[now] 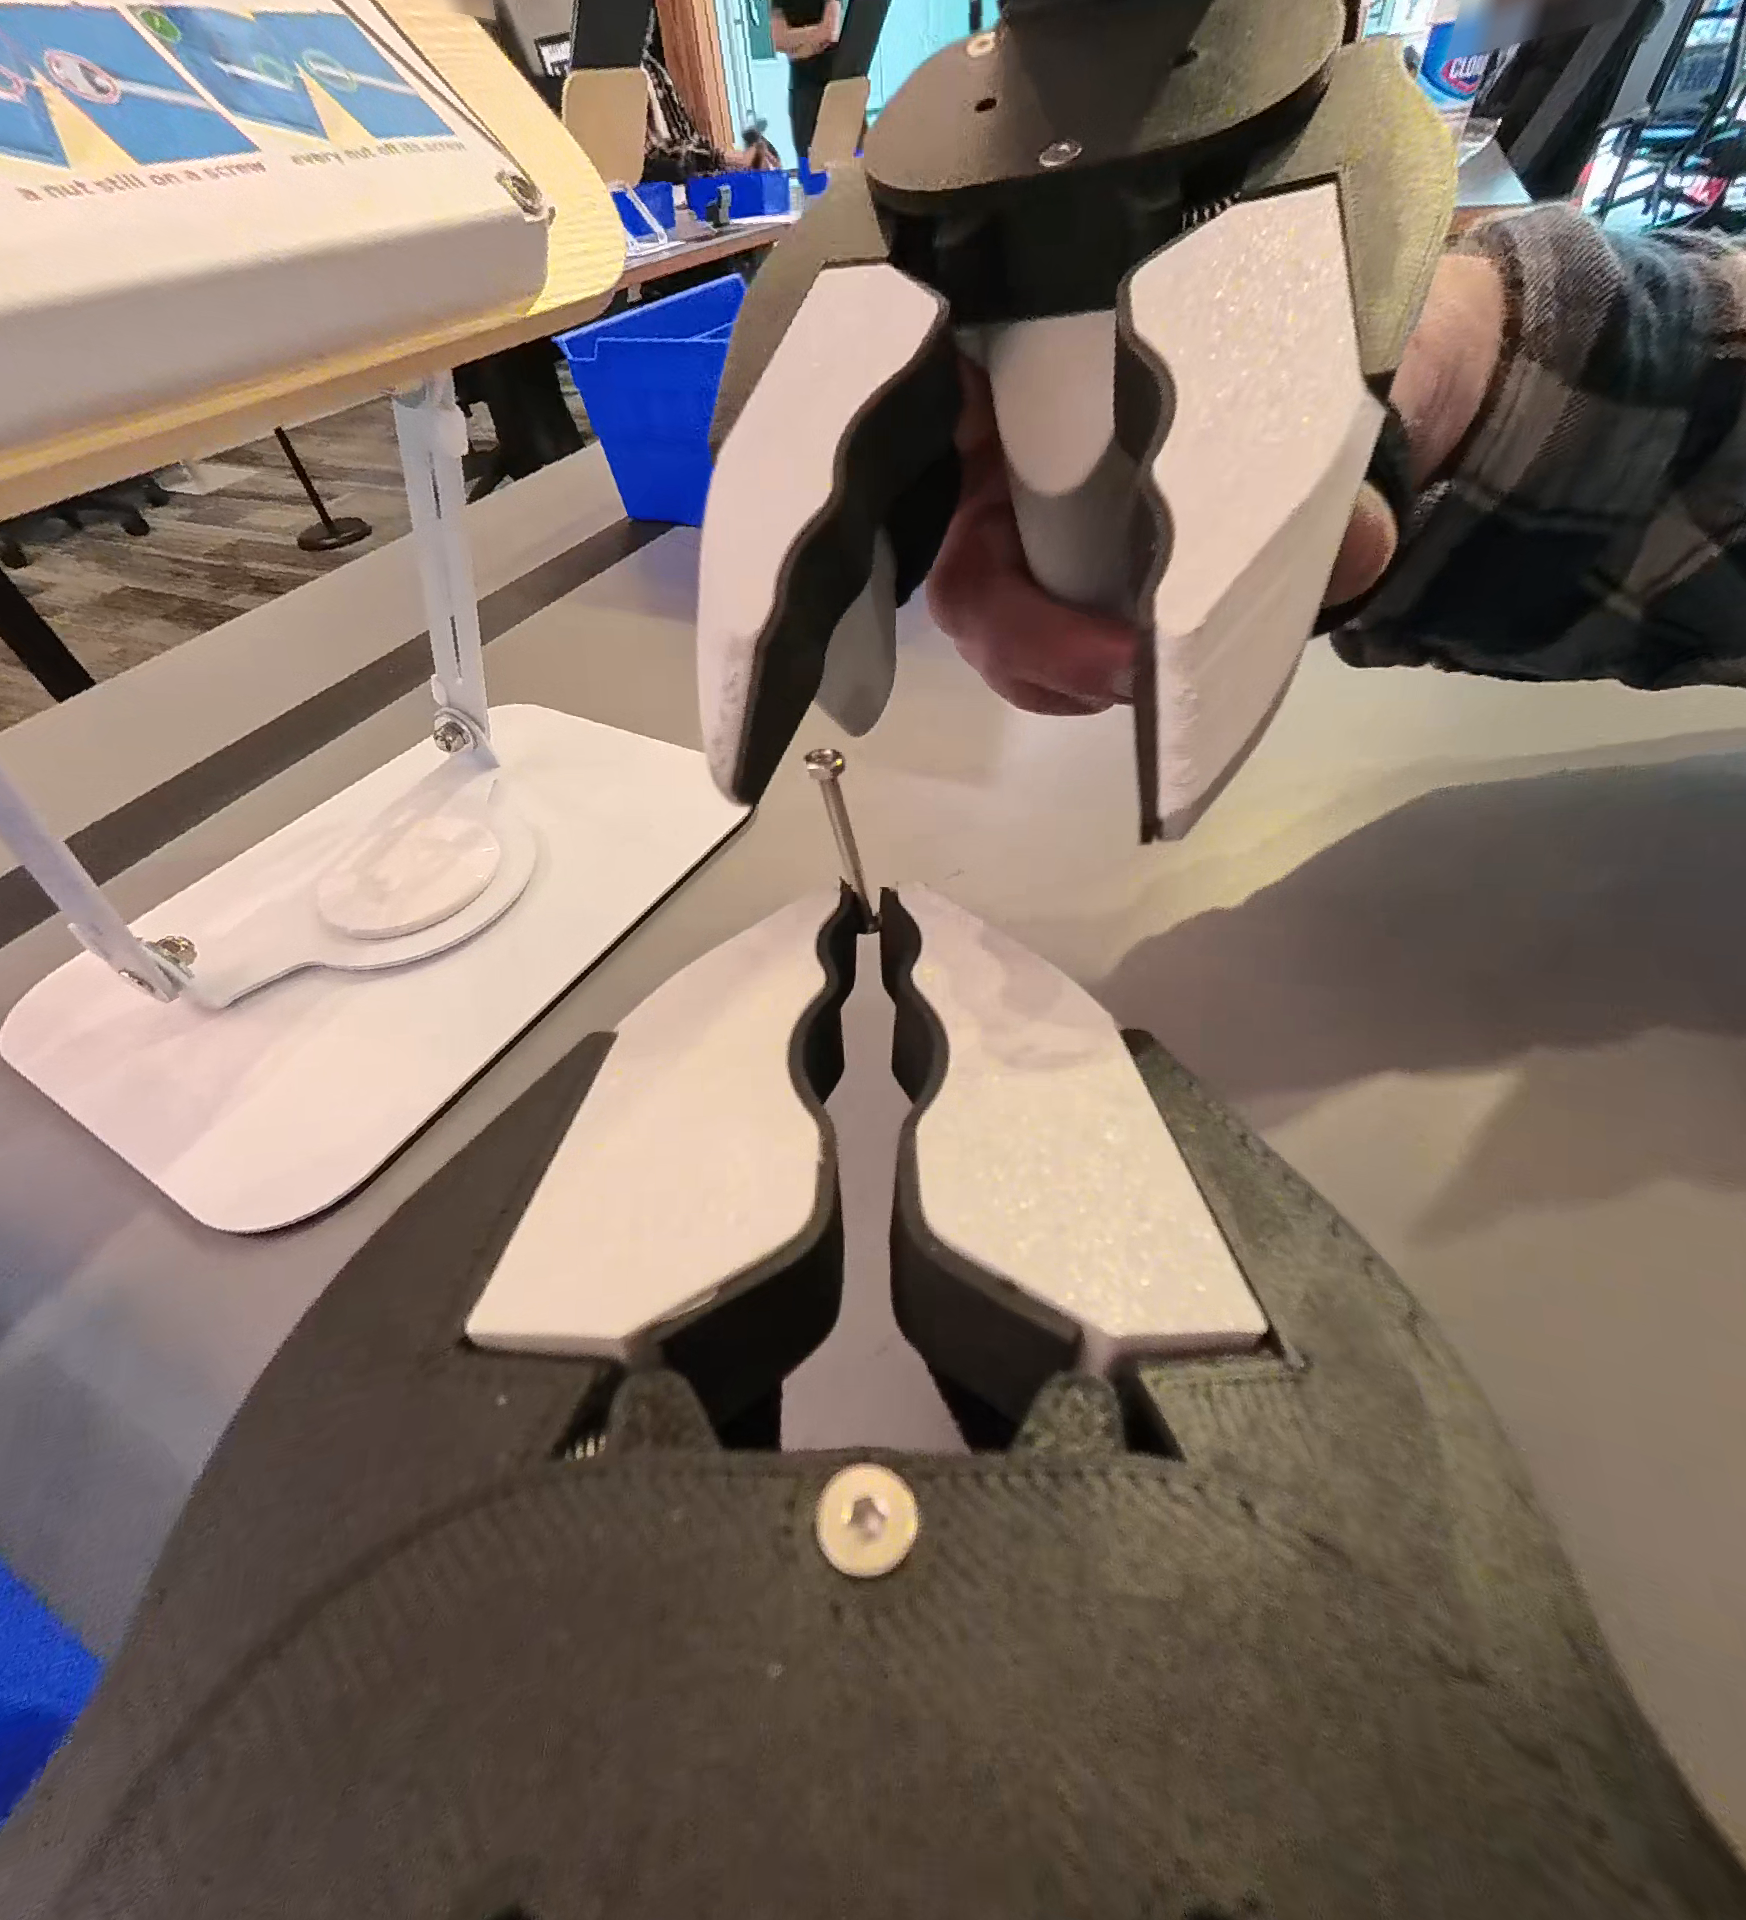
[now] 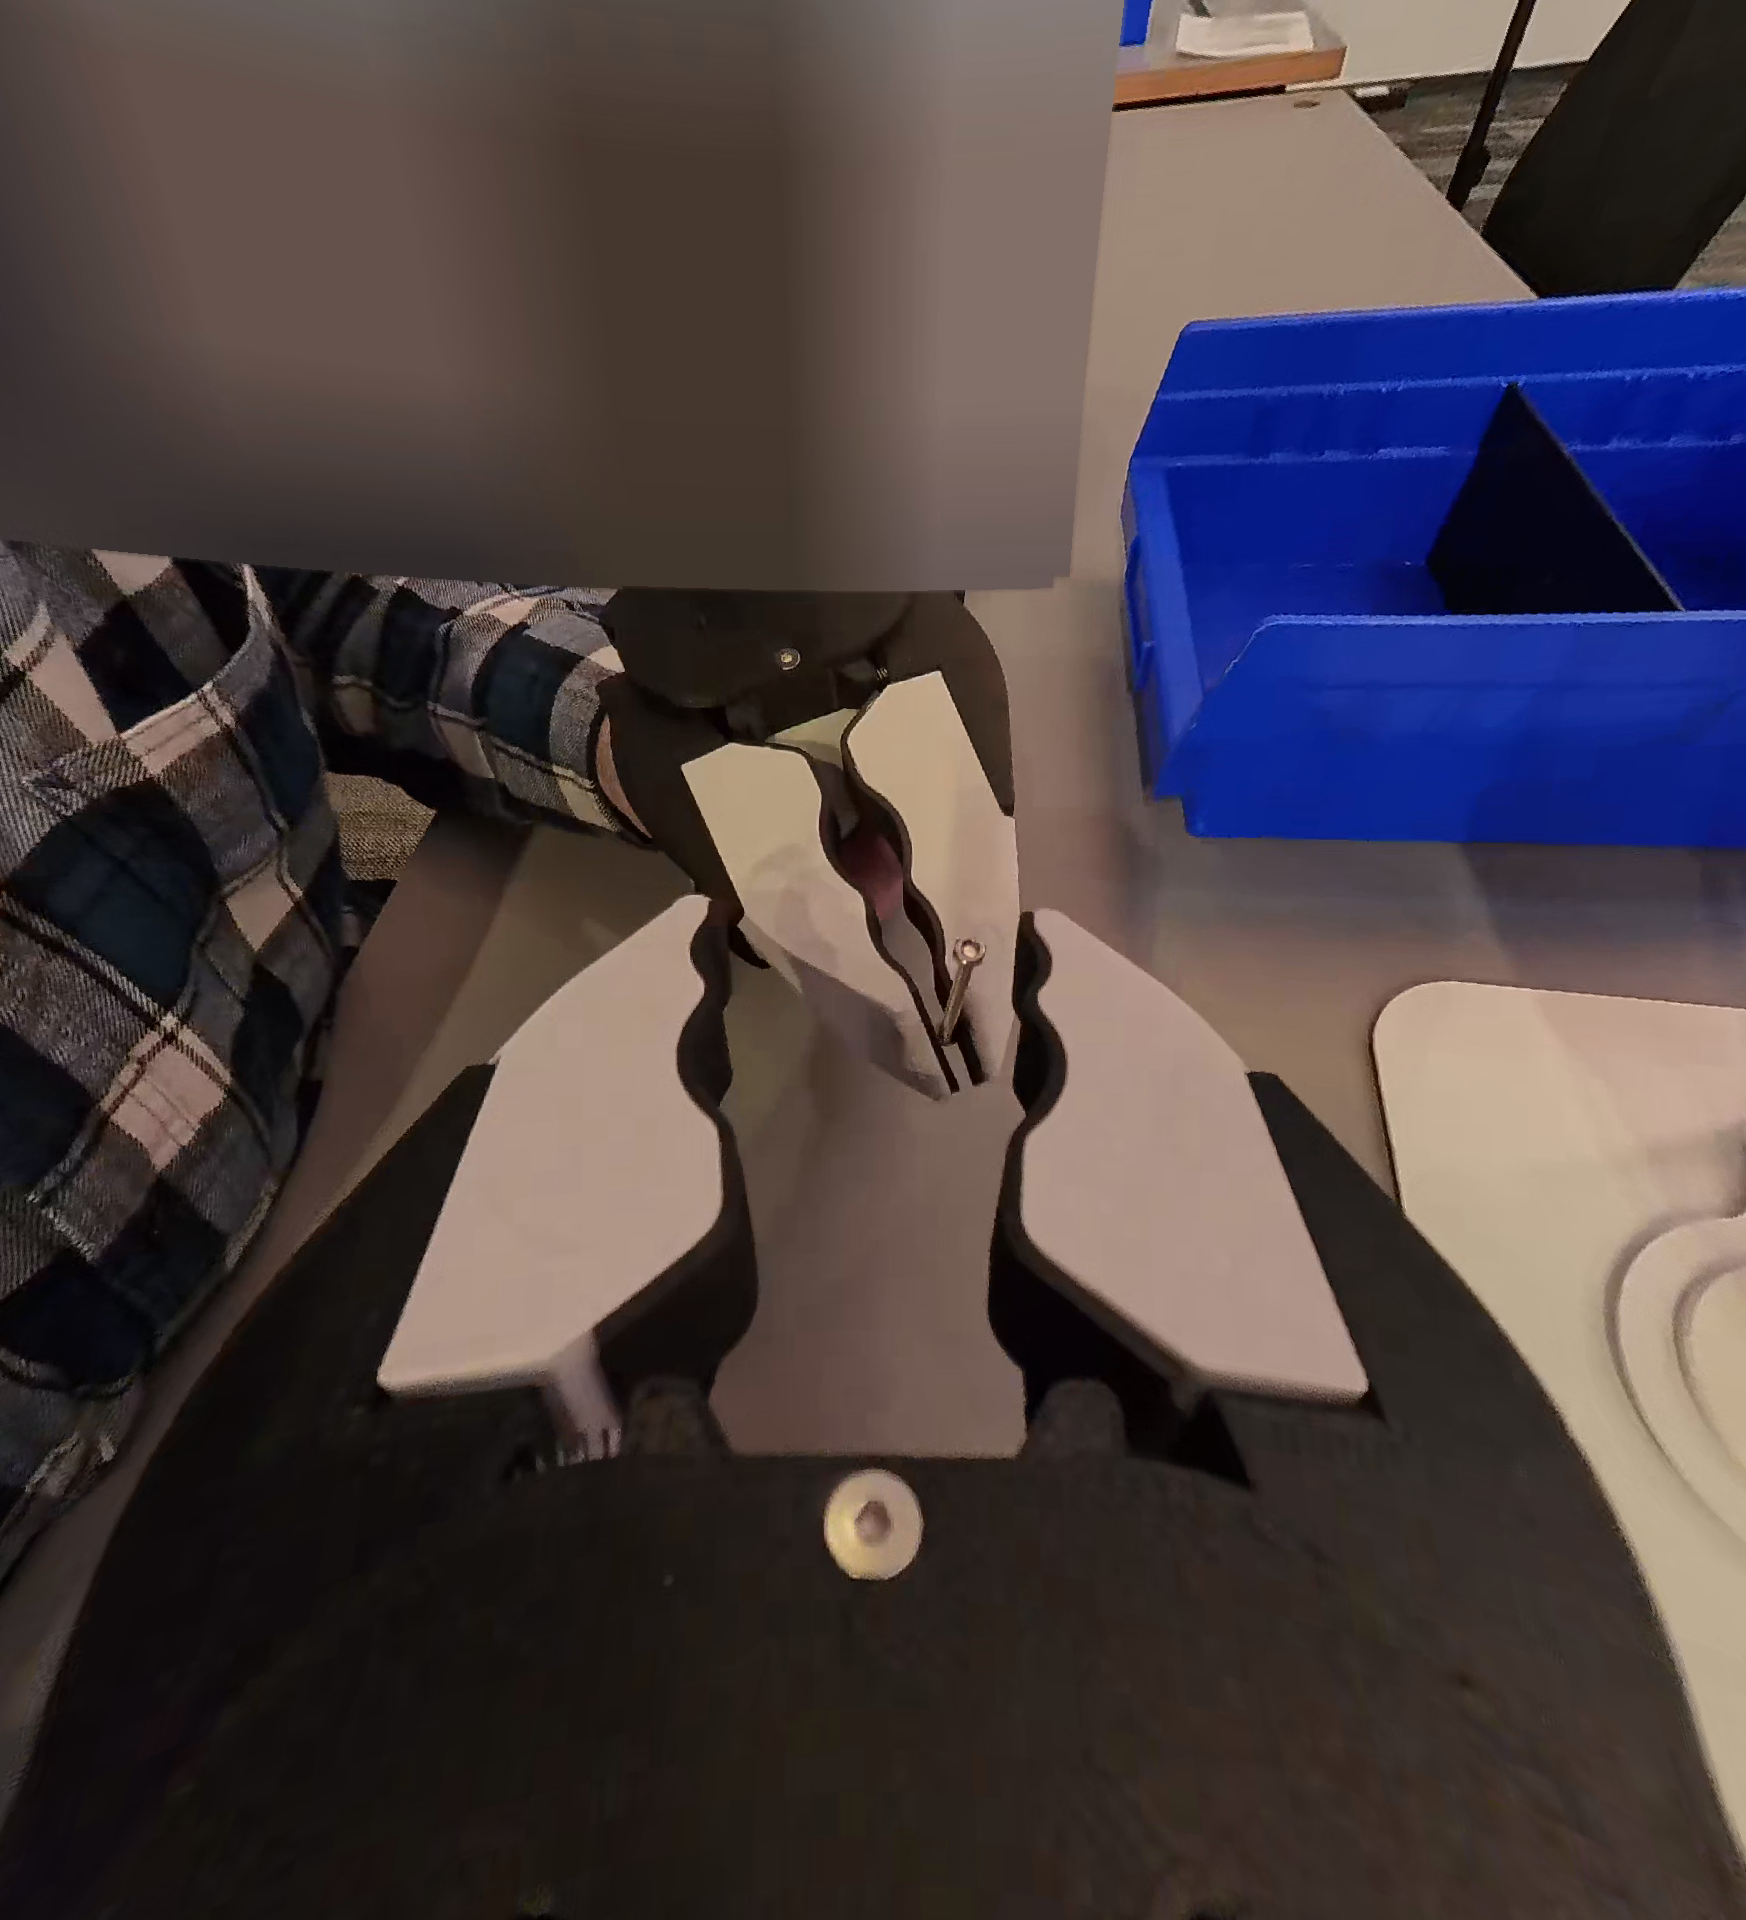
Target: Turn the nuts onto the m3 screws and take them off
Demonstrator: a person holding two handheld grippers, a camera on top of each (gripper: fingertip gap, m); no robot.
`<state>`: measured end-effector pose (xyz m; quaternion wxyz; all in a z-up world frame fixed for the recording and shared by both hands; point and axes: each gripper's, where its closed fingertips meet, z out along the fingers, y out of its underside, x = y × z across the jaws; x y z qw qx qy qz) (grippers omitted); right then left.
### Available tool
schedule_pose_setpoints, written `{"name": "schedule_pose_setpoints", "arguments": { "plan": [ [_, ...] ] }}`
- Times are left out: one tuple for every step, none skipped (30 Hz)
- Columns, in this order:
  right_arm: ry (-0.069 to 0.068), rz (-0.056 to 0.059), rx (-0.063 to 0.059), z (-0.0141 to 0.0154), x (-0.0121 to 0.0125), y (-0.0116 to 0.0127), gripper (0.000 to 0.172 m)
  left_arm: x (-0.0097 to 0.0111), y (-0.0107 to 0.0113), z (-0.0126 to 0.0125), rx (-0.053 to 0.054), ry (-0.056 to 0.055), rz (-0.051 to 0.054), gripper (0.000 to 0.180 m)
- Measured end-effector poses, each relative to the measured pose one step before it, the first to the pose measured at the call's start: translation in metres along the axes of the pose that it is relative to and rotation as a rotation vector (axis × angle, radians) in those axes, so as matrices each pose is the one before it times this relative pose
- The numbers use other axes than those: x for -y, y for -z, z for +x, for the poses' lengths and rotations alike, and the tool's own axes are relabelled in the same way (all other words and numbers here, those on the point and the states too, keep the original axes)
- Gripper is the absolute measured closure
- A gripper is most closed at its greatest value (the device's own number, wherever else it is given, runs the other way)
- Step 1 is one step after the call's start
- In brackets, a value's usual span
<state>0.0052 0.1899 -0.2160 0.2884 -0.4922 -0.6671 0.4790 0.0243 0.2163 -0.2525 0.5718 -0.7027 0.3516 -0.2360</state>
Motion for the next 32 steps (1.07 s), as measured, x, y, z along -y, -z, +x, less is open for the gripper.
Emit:
{"name": "schedule_pose_setpoints", "arguments": {
  "plan": [
    [0.0023, 0.0047, 0.0004, -0.00021, 0.00015, 0.00073, 0.119, -0.00012, 0.00000, -0.00023, 0.0001, 0.0009, 0.0000, 0.177],
    [0.0016, 0.0044, 0.0013, -0.00040, 0.00010, 0.00051, 0.119, 0.00018, 0.00009, 0.00000, -0.0005, 0.0019, 0.0019, 0.177],
    [-0.0009, 0.0002, 0.0020, -0.00033, -0.00049, 0.00022, 0.120, 0.00006, -0.00009, 0.00015, -0.0017, 0.0021, 0.0005, 0.177],
    [0.0001, -0.0024, 0.0009, -0.00020, -0.00081, 0.00004, 0.120, -0.00007, -0.00010, -0.00002, 0.0001, 0.0008, 0.0001, 0.177],
    [0.0022, -0.0006, -0.0001, -0.00021, -0.00067, 0.00009, 0.120, -0.00005, -0.00005, -0.00003, 0.0000, 0.0014, 0.0005, 0.177],
    [0.0011, 0.0020, -0.0001, -0.00020, -0.00014, 0.00026, 0.120, -0.00008, -0.00009, 0.00001, -0.0010, 0.0012, 0.0002, 0.177],
    [-0.0020, 0.0004, 0.0012, -0.00020, -0.00035, 0.00019, 0.120, -0.00013, 0.00006, -0.00010, 0.0003, 0.0000, -0.0001, 0.177],
    [-0.0011, -0.0010, 0.0011, -0.00008, -0.00059, 0.00017, 0.120, 0.00002, 0.00011, -0.00016, 0.0006, 0.0006, 0.0005, 0.177],
    [0.0011, 0.0011, -0.0001, -0.00023, -0.00039, 0.00038, 0.121, 0.00018, -0.00001, -0.00001, -0.0012, 0.0018, 0.0008, 0.177],
    [-0.0005, 0.0004, 0.0011, -0.00022, -0.00020, 0.00031, 0.121, -0.00006, 0.00002, -0.00003, 0.0001, 0.0005, 0.0005, 0.177],
    [-0.0011, -0.0030, 0.0009, -0.00024, -0.00074, 0.00028, 0.122, -0.00005, 0.00003, -0.00020, 0.0011, -0.0007, -0.0004, 0.177],
    [0.0006, -0.0029, -0.0019, 0.00020, -0.00067, 0.00039, 0.122, -0.00004, -0.00003, -0.00003, -0.0002, 0.0003, -0.0004, 0.177],
    [0.0004, -0.0004, -0.0010, 0.00003, -0.00030, 0.00033, 0.121, 0.00006, 0.00003, 0.00003, -0.0002, 0.0010, 0.0006, 0.177],
    [-0.0008, 0.0000, 0.0001, -0.00016, -0.00011, 0.00050, 0.121, 0.00008, -0.00004, -0.00006, -0.0001, 0.0008, 0.0007, 0.177],
    [-0.0006, -0.0017, -0.0014, 0.00014, -0.00044, 0.00038, 0.121, -0.00018, -0.00004, 0.00018, -0.0007, 0.0002, -0.0008, 0.177],
    [0.0006, -0.0012, 0.0003, -0.00018, -0.00045, 0.00023, 0.121, -0.00007, -0.00003, -0.00012, 0.0009, -0.0008, -0.0007, 0.177],
    [0.0009, 0.0008, 0.0018, -0.00052, -0.00017, 0.00026, 0.122, 0.00005, -0.00003, -0.00003, 0.0003, 0.0002, 0.0004, 0.177],
    [0.0001, -0.0011, 0.0002, -0.00030, -0.00034, 0.00023, 0.122, -0.00001, 0.00007, 0.00003, -0.0004, 0.0007, 0.0001, 0.177],
    [-0.0006, -0.0041, -0.0007, -0.00008, -0.00067, 0.00006, 0.122, 0.00008, -0.00010, -0.00005, 0.0001, 0.0007, 0.0005, 0.177],
    [0.0005, -0.0015, -0.0009, -0.00010, -0.00026, 0.00020, 0.122, -0.00003, -0.00012, -0.00001, -0.0007, 0.0015, 0.0005, 0.177],
    [0.0021, 0.0032, -0.0037, 0.00013, 0.00040, 0.00050, 0.122, 0.00006, -0.00003, 0.00011, -0.0004, 0.0008, 0.0004, 0.177],
    [0.0010, 0.0025, -0.0028, 0.00026, 0.00032, 0.00057, 0.122, -0.00002, -0.00005, 0.00002, 0.0001, -0.0005, -0.0003, 0.177],
    [-0.0006, 0.0015, -0.0014, 0.00019, 0.00022, 0.00063, 0.122, -0.00015, -0.00011, -0.00004, 0.0001, -0.0002, -0.0007, 0.177],
    [0.0008, 0.0077, -0.0067, 0.00100, 0.00106, 0.00068, 0.121, -0.00016, -0.00011, 0.00018, -0.0011, 0.0006, -0.0008, 0.177],
    [0.0014, 0.0134, -0.0044, 0.00052, 0.00167, 0.00059, 0.118, 0.00002, -0.00007, 0.00026, -0.0015, 0.0000, 0.0000, 0.177],
    [-0.0012, 0.0102, 0.0058, -0.00064, 0.00113, -0.00015, 0.117, 0.00025, -0.00007, 0.00044, -0.0021, 0.0005, 0.0011, 0.177],
    [-0.0028, 0.0054, 0.0090, -0.00095, 0.00012, -0.00102, 0.117, 0.00022, -0.00017, 0.00050, -0.0038, 0.0030, 0.0017, 0.177],
    [0.0000, 0.0085, 0.0073, -0.00080, 0.00045, -0.00138, 0.115, 0.00035, -0.00010, 0.00047, -0.0054, 0.0055, 0.0031, 0.177],
    [0.0013, 0.0158, 0.0114, -0.00140, 0.00100, -0.00174, 0.112, 0.00051, -0.00007, 0.00076, -0.0063, 0.0059, 0.0045, 0.177],
    [-0.0026, 0.0213, 0.0142, -0.00157, 0.00152, -0.00198, 0.111, 0.00085, 0.00005, 0.00090, -0.0089, 0.0069, 0.0059, 0.177],
    [-0.0032, 0.0267, 0.0126, -0.00117, 0.00195, -0.00208, 0.109, 0.00095, 0.00001, 0.00114, -0.0096, 0.0079, 0.0058, 0.177],
    [-0.0002, 0.0302, 0.0148, -0.00169, 0.00237, -0.00225, 0.105, 0.00073, 0.00007, 0.00025, -0.0044, 0.0069, 0.0048, 0.177]
  ]
}}
